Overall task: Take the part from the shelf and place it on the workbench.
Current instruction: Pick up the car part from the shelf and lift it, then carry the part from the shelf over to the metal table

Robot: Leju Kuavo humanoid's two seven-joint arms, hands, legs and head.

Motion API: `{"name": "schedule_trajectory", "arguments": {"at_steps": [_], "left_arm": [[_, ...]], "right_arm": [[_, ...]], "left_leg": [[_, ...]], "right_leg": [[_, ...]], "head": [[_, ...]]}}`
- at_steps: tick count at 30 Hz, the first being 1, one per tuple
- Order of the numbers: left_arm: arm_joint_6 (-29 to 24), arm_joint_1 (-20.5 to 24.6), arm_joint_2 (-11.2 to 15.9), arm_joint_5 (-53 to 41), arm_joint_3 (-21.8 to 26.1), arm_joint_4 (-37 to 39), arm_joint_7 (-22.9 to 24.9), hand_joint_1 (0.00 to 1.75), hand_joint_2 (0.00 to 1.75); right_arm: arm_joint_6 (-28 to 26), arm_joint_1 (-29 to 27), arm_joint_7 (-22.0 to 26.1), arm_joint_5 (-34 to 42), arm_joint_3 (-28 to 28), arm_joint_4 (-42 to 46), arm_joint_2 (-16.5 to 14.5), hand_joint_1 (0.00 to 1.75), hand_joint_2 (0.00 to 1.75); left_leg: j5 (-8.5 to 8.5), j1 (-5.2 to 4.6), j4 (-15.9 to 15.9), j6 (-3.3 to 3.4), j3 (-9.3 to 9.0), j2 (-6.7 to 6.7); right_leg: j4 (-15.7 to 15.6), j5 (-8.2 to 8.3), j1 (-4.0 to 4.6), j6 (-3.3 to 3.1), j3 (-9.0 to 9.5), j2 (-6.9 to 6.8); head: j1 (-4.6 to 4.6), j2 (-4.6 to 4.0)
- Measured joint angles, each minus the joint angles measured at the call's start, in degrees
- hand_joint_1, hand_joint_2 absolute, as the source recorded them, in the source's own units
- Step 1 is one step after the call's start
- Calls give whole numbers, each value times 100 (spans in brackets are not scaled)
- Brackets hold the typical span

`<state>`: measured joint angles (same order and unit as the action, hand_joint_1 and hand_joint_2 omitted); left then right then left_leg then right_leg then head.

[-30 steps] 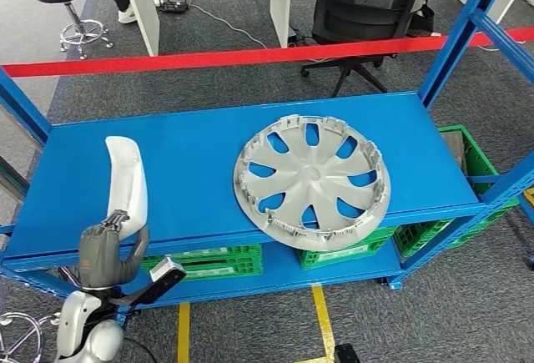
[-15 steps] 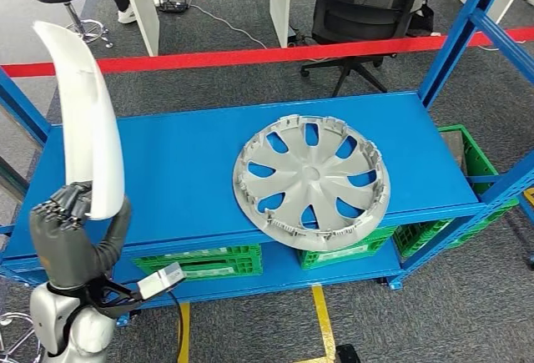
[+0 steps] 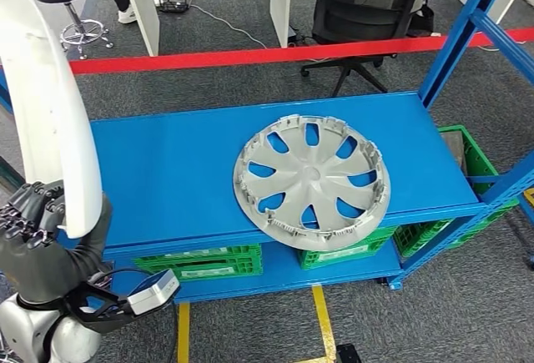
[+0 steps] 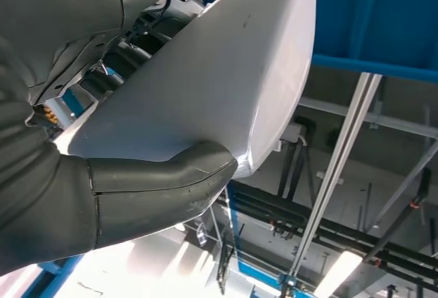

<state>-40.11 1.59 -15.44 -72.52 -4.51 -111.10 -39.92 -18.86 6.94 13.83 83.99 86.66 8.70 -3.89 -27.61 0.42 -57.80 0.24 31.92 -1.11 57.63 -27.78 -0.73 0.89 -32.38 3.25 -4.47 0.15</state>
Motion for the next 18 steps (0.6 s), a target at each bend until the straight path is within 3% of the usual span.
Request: {"name": "schedule_trajectory", "arguments": {"at_steps": [18], "left_arm": [[0, -21, 40, -241, 14, 389, 346, 175, 175]], "right_arm": [[2, 4, 1, 90, 42, 0, 0, 0, 0]], "left_leg": [[0, 0, 0, 0, 0, 0]], "right_leg": [[0, 0, 0, 0, -2, 1]], "head": [[1, 0]]}}
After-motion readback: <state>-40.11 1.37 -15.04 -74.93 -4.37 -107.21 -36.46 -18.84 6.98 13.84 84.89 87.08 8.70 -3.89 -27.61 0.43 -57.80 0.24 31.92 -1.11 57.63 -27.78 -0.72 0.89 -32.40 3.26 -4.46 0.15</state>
